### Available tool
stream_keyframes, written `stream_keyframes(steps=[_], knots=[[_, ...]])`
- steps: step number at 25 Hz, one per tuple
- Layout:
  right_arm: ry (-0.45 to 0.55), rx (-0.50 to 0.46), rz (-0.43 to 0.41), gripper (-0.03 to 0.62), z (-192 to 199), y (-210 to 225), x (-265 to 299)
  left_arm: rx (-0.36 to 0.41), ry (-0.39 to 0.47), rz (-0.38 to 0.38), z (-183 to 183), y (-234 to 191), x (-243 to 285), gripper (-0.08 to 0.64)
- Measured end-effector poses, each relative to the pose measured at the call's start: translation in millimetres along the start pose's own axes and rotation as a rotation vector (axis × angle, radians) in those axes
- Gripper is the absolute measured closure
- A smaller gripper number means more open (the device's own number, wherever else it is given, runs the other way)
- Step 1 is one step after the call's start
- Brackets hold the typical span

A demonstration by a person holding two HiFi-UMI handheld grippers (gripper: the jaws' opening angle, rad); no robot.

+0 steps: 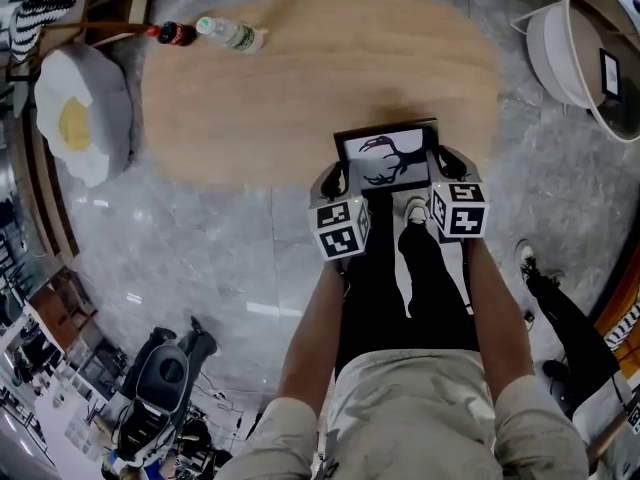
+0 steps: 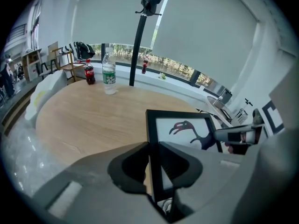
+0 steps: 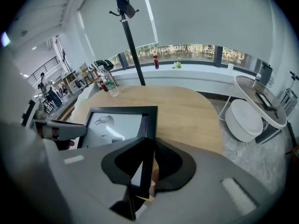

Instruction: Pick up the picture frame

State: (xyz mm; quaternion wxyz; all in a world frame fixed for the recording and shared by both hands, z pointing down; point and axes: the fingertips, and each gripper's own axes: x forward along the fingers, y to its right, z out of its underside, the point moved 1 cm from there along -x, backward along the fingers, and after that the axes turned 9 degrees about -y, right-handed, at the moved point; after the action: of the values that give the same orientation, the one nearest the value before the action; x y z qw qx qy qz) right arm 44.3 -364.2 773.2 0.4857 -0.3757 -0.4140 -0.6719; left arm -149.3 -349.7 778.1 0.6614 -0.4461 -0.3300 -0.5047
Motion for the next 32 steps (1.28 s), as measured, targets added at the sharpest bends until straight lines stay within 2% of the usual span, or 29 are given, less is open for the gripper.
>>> stream_keyframes(steps=[13,32], knots=[[0.205,-0.021,0.003,0.522,-34.5,8.0,-107.8,0.059,0.191,-0.023,-41.0,57.7,-92.1,0.480],[0.583,-0.126,0.002,0.522,-119.1,-3.1,-278.9,0.159,0.558,-0.050,-126.2,125.7,-244.8,0.481]])
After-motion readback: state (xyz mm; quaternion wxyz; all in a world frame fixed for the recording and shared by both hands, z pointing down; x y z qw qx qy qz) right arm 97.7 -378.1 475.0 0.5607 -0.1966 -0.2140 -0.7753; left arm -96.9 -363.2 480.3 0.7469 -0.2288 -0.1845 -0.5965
